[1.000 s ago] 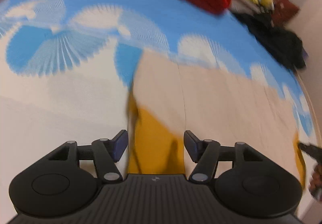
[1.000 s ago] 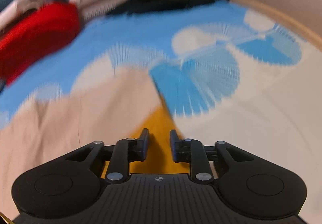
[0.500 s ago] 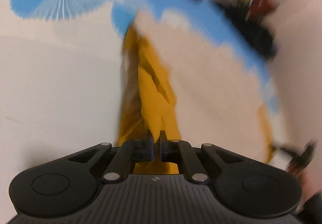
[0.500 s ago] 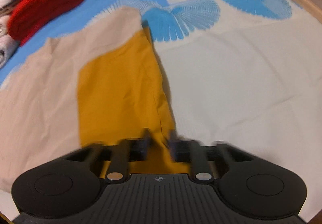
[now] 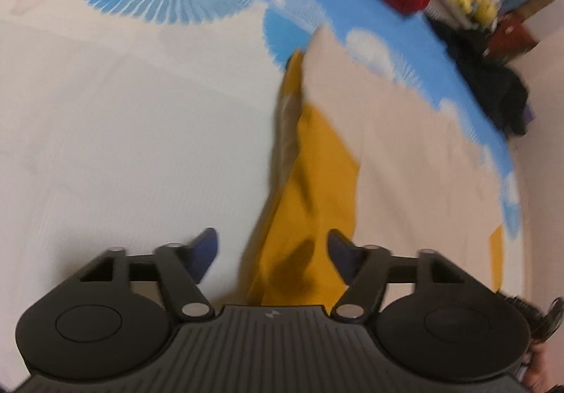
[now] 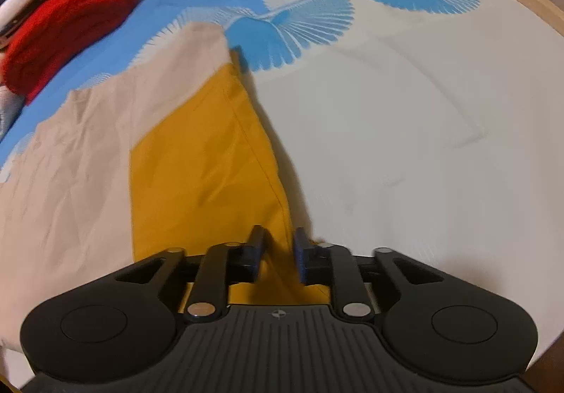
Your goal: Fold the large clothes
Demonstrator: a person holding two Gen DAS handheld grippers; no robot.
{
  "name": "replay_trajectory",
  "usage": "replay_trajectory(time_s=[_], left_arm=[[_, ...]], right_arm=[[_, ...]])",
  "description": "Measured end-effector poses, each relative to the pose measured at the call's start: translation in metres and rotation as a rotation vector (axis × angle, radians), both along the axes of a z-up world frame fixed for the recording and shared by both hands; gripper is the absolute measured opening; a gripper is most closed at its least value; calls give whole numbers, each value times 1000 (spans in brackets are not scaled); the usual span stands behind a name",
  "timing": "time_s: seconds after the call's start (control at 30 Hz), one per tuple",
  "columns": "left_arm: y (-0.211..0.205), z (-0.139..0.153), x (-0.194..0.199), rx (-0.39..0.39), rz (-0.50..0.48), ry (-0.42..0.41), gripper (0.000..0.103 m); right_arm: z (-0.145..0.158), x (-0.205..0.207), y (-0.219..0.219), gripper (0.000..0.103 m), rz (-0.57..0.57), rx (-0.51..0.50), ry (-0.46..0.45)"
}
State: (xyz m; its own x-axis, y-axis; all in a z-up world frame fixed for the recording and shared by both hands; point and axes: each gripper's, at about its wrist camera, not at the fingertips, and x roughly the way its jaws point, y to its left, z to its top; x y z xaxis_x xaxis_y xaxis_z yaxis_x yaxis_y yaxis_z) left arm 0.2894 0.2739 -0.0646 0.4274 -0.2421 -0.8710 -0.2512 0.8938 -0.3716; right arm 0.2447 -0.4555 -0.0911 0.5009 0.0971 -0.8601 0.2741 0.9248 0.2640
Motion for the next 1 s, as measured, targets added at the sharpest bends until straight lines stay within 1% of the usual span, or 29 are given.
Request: replay_trajectory(time_s=[0.07, 0.13, 0.2, 0.3, 0.37, 0.43, 0.57, 0.6, 0.63, 0.7, 0.73, 0.77, 0.8, 0.83, 0.87, 0.9, 0.93, 1.0], left_arm=[[0, -7, 6, -35, 5, -35, 81], [-1, -13, 16, -61, 9, -47, 81], [-5, -23, 29, -81, 10, -57, 81], [-8, -38, 46, -102, 3, -50, 81], [-10, -54, 57, -111, -9, -33, 82], [-11, -62, 70, -134, -34, -69, 86], [-20, -74, 92, -200, -77, -105, 86], [-21, -77, 94, -202, -95, -114, 86], [-27, -79, 98, -186, -116, -131, 84], [-38, -80, 101, -156, -145, -155, 79], [-42, -81, 102, -146, -157, -161, 59], [-44, -83, 104, -150, -170, -156, 35], [-45, -84, 105, -169, -173, -152, 28], [-46, -81, 103, -173, -182, -161, 19], [-48, -75, 102, -158, -208, -186, 15], [-50, -70, 99, -142, -229, -205, 14], [-50, -64, 97, -135, -239, -220, 13], [-43, -51, 91, -147, -233, -243, 11]], right_arm=[[-3, 2, -2, 39, -2, 17, -13], [-8, 6, -6, 40, -8, 38, -28], [-12, 14, -8, 46, -8, 56, -41], [-16, 25, -9, 50, 5, 74, -67], [-18, 33, -11, 52, 9, 91, -78], [-23, 40, -12, 54, 8, 107, -80], [-33, 54, -11, 56, 33, 133, -76], [-34, 57, -11, 56, 43, 133, -80], [-35, 60, -10, 56, 54, 135, -82], [-36, 64, -9, 56, 64, 140, -84], [-37, 66, -8, 56, 69, 144, -85], [-37, 68, -6, 53, 75, 144, -88], [-37, 69, -4, 43, 84, 147, -91], [-37, 71, -1, 39, 94, 151, -90], [-36, 72, 2, 30, 104, 145, -95], [-34, 72, 5, 25, 114, 131, -102], [-32, 73, 9, 23, 119, 118, -109], [-30, 73, 12, 17, 113, 117, -116]])
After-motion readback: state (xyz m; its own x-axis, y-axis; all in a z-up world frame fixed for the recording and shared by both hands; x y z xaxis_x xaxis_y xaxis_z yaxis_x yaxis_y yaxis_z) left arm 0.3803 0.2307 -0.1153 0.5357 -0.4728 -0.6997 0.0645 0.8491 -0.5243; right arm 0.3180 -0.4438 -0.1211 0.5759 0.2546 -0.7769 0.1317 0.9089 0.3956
